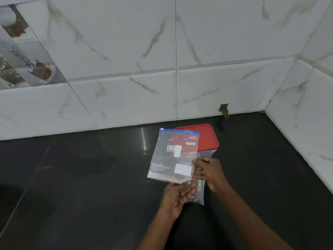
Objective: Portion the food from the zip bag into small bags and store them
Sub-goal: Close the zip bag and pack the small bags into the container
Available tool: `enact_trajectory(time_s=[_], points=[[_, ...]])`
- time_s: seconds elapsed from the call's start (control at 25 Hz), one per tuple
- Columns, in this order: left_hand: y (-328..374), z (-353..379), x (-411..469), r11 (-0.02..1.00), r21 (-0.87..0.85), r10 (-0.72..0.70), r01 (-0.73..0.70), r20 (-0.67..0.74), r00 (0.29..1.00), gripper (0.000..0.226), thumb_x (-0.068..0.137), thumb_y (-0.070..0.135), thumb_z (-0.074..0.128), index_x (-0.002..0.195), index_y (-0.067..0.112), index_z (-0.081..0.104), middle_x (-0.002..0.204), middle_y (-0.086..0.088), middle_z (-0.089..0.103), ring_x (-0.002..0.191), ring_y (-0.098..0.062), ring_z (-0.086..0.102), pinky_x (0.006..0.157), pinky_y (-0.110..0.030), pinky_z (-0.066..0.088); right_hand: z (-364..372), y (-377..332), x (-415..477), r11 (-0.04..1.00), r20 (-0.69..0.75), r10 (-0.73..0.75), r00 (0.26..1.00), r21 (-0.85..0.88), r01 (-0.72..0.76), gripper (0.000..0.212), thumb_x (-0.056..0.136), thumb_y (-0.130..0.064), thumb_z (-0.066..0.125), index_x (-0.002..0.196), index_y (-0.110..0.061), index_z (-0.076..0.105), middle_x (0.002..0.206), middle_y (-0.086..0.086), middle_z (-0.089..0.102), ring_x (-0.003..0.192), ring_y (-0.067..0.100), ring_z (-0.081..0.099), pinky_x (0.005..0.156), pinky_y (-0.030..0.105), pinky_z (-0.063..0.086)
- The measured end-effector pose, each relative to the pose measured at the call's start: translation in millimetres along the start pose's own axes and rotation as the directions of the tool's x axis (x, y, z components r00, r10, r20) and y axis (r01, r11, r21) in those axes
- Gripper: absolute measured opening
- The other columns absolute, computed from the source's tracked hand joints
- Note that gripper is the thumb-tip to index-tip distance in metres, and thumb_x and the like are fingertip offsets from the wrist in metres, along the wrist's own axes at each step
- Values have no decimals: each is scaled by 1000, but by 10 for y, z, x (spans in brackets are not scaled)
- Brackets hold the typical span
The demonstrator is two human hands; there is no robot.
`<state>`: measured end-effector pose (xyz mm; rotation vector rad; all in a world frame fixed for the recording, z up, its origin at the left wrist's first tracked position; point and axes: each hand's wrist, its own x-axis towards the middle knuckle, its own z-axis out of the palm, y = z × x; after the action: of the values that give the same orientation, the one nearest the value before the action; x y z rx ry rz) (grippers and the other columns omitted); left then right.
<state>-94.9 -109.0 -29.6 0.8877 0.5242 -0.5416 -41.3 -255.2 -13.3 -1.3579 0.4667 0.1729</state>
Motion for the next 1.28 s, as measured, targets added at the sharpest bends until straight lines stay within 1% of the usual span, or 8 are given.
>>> enact_trajectory(time_s=[0.28, 0.44, 0.52, 0.6, 0.72, 0.92, 1.04, 1.28], points=[[-67, 14, -70, 968, 235, 90, -92, 23, 996, 41, 83, 3, 75, 122, 0, 64, 108, -20, 75, 100, -34, 73, 92, -45, 58, -4, 61, -27, 998, 12, -16, 1000, 61, 15, 11, 89, -5, 66, 97, 0, 71, 88, 11, 77, 72, 23, 73, 56, 31, 58], [91, -218, -2, 905, -294, 272, -307, -155, 950, 60, 88, 52, 57, 125, 4, 61, 114, -18, 71, 103, -33, 68, 94, -46, 52, -101, -66, 27, 1000, 129, -13, 992, 5, 13, 19, 87, 1, 65, 105, -2, 71, 100, 14, 75, 84, 27, 73, 71, 38, 59], [371, -519, 62, 892, -311, 286, -329, -175, 942, 71, 84, 64, 56, 122, 5, 61, 111, -16, 74, 100, -29, 71, 87, -42, 57, -198, -165, 49, 999, 195, 3, 981, -52, 7, 21, 87, -3, 67, 108, -5, 71, 104, 12, 75, 93, 29, 73, 78, 41, 59], [640, -685, 62, 951, -30, 304, -307, -78, 949, 66, 77, 51, 75, 121, 2, 65, 102, -15, 76, 85, -24, 76, 71, -36, 62, -225, -234, 79, 999, 217, -4, 976, -38, 13, 23, 87, -10, 70, 110, -6, 70, 105, 11, 75, 96, 29, 72, 80, 40, 59], [860, -586, 66, 928, 273, 250, -253, 47, 967, 49, 82, 29, 78, 118, -3, 69, 101, -20, 75, 78, -26, 75, 71, -37, 63, -85, -268, 100, 998, 232, -65, 970, 29, 60, 24, 90, -18, 67, 112, -8, 70, 110, 16, 73, 97, 35, 69, 87, 48, 55], [1133, -469, 68, 863, 252, 466, -437, -67, 882, 27, 81, 13, 77, 103, -2, 72, 99, -23, 75, 84, -32, 71, 82, -46, 60, 97, -276, 72, 995, 284, -72, 956, -49, 90, 11, 87, -4, 68, 96, -5, 73, 99, 19, 74, 84, 31, 70, 77, 42, 56], [1191, -584, -5, 797, 297, 563, -525, -54, 824, 23, 83, 3, 73, 106, -1, 72, 99, -18, 77, 80, -23, 74, 74, -34, 62, 136, -254, 40, 989, 292, -80, 953, -96, 112, 12, 86, -5, 69, 97, -5, 73, 100, 14, 75, 92, 29, 71, 90, 44, 52], [1146, -580, -119, 738, 307, 650, -601, -86, 755, 14, 87, -6, 68, 98, 1, 73, 83, -9, 78, 68, -12, 72, 63, -24, 60, 259, -308, 26, 966, 188, -240, 952, -56, 254, 13, 87, -4, 69, 100, -4, 73, 97, 10, 77, 88, 26, 67, 82, 43, 49]])
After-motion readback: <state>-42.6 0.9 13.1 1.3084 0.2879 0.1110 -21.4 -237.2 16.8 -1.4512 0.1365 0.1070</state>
